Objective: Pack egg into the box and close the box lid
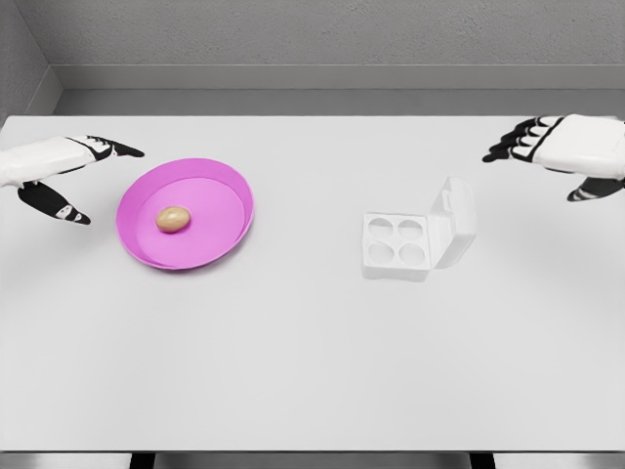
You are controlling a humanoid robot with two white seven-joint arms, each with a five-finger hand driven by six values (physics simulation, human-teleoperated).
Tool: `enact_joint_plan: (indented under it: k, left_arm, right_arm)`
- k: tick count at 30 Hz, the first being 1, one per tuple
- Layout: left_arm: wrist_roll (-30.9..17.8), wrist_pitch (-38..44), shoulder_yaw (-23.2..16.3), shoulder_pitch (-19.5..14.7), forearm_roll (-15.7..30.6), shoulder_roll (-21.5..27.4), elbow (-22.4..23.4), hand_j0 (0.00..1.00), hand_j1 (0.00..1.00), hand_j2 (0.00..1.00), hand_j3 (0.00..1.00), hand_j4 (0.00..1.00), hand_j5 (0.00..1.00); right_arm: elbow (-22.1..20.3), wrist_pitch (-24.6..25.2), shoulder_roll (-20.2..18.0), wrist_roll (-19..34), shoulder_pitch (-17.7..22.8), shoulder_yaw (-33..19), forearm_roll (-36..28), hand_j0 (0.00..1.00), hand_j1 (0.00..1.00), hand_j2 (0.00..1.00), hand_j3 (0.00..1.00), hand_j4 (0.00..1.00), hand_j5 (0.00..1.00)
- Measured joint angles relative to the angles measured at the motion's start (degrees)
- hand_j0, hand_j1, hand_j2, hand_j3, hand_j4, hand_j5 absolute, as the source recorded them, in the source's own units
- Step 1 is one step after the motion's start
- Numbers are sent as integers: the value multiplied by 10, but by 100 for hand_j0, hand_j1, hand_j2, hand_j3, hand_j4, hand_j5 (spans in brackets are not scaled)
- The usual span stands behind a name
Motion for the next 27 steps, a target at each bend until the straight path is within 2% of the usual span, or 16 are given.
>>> enact_joint_plan:
  k: [4,8,10,12,14,16,21,25,27]
  left_arm:
    - [0,0,-5,-3,0,2,-6,100,100,100,100,100,100]
    - [1,0,-78,2,1,60,-79,100,100,100,100,100,100]
    - [1,0,-99,-4,1,81,-101,100,100,100,100,100,100]
    - [3,0,-105,-23,4,91,-114,100,100,100,100,100,100]
    - [5,0,-104,-25,10,91,-116,100,100,100,100,100,100]
    - [3,0,-103,-38,10,61,-98,100,100,100,100,100,100]
    - [0,0,-102,-41,-16,-27,-39,100,100,100,100,100,100]
    - [-1,0,-102,-52,-29,-61,11,99,99,99,99,99,99]
    - [-1,0,-102,-52,-37,-74,32,94,94,94,94,94,94]
  right_arm:
    - [0,0,0,0,-1,0,-2,100,100,100,100,100,100]
    - [-1,0,-24,0,22,-17,-5,100,100,100,100,100,100]
    - [-1,0,-35,0,43,-27,-7,100,100,100,100,100,100]
    - [-1,0,-40,0,58,-32,-9,100,100,100,100,100,100]
    - [-1,0,-46,0,62,-35,-10,100,100,100,100,100,100]
    - [0,0,-52,0,73,-36,-10,100,100,100,100,100,100]
    - [3,0,-56,0,95,-27,-4,100,100,100,100,100,100]
    - [6,0,-56,0,98,-17,6,100,100,100,100,100,100]
    - [8,0,-54,0,98,-11,12,100,100,100,100,100,100]
